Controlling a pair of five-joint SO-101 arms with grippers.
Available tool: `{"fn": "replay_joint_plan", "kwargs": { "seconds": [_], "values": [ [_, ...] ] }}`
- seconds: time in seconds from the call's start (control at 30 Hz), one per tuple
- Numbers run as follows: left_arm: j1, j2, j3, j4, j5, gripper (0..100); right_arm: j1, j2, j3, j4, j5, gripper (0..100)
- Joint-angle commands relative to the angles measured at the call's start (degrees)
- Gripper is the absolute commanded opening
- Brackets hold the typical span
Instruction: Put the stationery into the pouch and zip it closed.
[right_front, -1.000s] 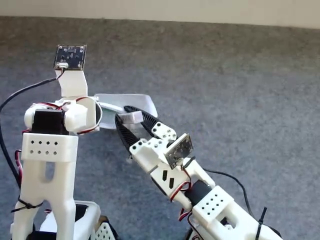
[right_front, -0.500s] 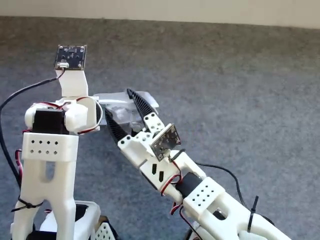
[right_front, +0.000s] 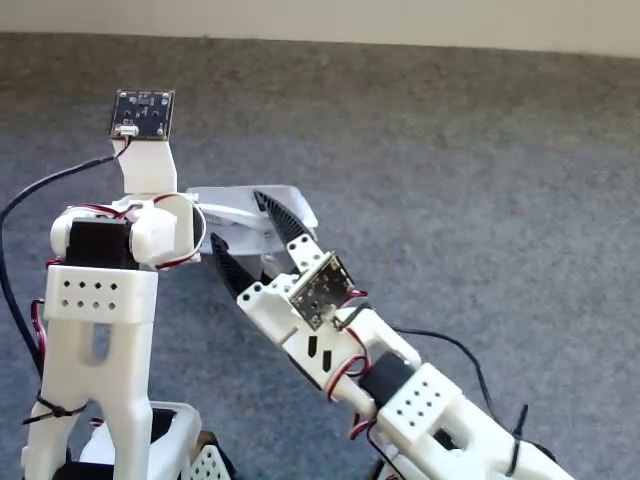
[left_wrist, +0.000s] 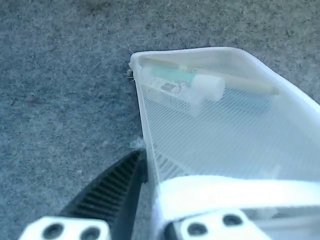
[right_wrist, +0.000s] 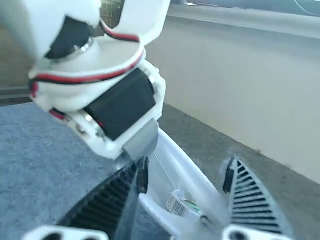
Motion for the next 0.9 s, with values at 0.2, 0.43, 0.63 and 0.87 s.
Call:
{"fn": "replay_joint_plan", "kwargs": {
  "seconds": [0.2, 0.43, 0.63, 0.87],
  "values": [
    [-6.9, -1.7, -0.7, -0.6, -0.1, 1, 0.7, -21.1, -2.4, 27.4, 0.0, 23.1],
    [-11.5, -1.4, -0.8, -1.0, 4.0, 1, 0.1, -23.8, -8.0, 36.9, -6.1, 23.1],
    [-12.5, -1.4, -0.7, -1.8, 4.3, 1, -8.5, -23.8, -9.4, 37.9, -6.3, 23.1],
    [-12.7, -1.4, -0.7, -1.8, 4.4, 1, -10.5, -15.9, -8.0, 37.7, -6.3, 23.1]
  ]
}}
